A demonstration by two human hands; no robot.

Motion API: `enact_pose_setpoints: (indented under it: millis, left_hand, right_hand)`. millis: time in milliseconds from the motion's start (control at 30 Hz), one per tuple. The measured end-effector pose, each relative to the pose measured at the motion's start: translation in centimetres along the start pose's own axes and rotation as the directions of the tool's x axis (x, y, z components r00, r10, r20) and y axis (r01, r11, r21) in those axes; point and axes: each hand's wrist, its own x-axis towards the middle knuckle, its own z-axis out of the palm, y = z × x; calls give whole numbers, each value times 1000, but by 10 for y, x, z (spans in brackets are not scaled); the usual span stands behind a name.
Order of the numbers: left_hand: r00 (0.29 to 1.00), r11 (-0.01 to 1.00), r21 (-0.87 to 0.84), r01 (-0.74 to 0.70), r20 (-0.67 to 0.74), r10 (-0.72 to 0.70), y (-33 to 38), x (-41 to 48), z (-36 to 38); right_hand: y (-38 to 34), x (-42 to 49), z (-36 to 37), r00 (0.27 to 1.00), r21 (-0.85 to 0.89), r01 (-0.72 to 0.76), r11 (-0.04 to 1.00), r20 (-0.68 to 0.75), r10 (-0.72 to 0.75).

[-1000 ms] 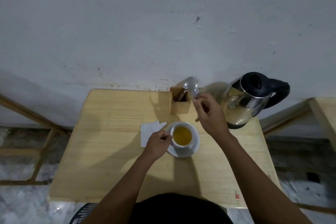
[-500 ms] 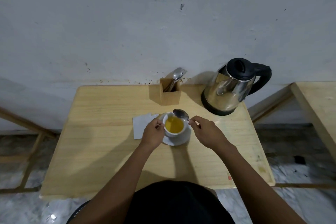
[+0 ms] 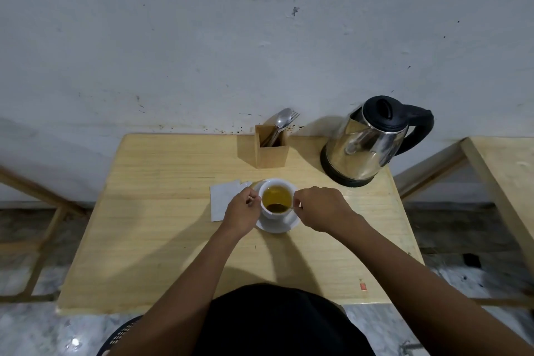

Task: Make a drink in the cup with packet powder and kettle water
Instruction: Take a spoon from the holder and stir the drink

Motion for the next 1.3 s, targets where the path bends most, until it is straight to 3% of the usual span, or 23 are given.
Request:
enact_pose_setpoints:
  millis: [200, 367, 567, 833, 1100, 1300]
  left_hand:
    - [1000, 999, -34, -11, 14, 12, -1, 0, -2]
    - [1000, 999, -52, -14, 9, 15, 0, -2, -2]
    - [1000, 999, -49, 9, 16, -9, 1, 0, -2]
    - [1000, 998, -56, -3, 3, 3, 0, -2, -2]
    - [1000, 998, -55, 13, 9, -13, 1, -2, -3]
    - [1000, 999, -46, 10, 3, -10, 2, -2, -2]
  right_hand:
    - [-18, 23, -18, 998, -128, -52, 990, -48, 47]
    - [-20, 25, -37, 999, -206, -34, 978, 16, 38]
    - [-32, 23, -41, 996, -162, 35, 986, 82, -22]
    - [-28, 29, -41, 999, -139, -53, 989, -6, 53]
    - [-29, 24, -41, 996, -160, 4, 987, 89, 11]
    - [-33, 29, -41, 999, -123, -41, 992, 13, 43]
